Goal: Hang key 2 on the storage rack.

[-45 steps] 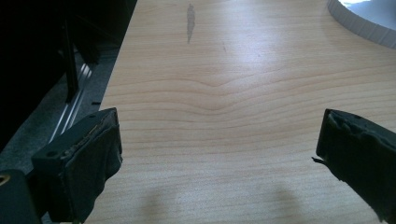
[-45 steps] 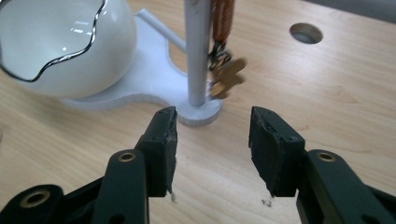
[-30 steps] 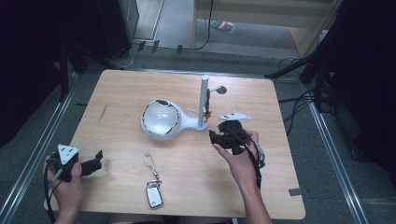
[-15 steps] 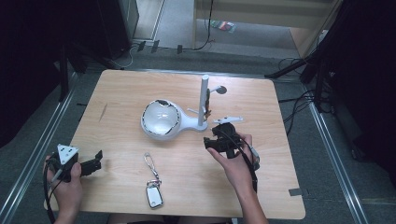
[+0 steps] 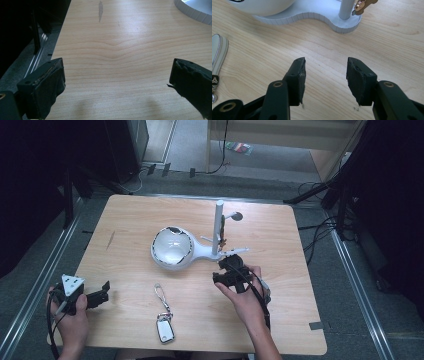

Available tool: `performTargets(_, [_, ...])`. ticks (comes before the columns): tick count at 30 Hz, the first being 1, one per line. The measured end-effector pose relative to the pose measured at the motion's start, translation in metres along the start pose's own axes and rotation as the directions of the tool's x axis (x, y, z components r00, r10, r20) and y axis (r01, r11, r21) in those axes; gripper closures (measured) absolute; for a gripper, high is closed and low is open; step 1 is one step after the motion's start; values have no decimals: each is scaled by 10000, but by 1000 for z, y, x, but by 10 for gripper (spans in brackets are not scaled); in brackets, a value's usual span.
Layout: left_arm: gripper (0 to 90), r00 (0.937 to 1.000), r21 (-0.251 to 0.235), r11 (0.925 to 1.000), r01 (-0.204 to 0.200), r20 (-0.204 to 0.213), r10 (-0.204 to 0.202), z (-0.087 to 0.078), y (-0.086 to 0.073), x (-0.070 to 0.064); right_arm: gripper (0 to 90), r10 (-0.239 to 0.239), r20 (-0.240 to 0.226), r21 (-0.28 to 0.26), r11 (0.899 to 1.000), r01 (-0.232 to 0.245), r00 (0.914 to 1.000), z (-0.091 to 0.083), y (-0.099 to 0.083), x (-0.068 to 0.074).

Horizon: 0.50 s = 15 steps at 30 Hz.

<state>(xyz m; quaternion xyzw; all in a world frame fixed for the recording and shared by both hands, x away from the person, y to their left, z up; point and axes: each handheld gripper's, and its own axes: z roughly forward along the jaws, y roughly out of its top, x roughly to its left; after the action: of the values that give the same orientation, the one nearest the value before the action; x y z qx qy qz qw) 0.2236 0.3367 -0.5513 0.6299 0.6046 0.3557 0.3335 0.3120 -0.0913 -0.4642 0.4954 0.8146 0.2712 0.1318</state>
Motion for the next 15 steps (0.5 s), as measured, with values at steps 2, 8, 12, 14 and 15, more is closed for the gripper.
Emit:
performTargets(2, [3,10000,4,10000,-3,7,3,0,0,0,505,-8,-48,15,10000,8,10000,1,0,1])
performTargets(8, [3,10000,25,10000,4,26,-4,0,0,0,506,-211,-230,399,9990,220,9995,6,0,12])
performTargets(12, [3,10000,34,10000,0,25,-1,0,0,0,516,-331,-329,521,9980,348,9989,10,-1,21])
performTargets(14, [3,10000,35,10000,0,21,0,0,0,0,518,-417,-384,573,9974,438,9984,12,-1,24])
performTargets(15, [3,10000,1,10000,-34,4,34,0,0,0,519,-458,-401,626,9969,483,9981,13,-1,26])
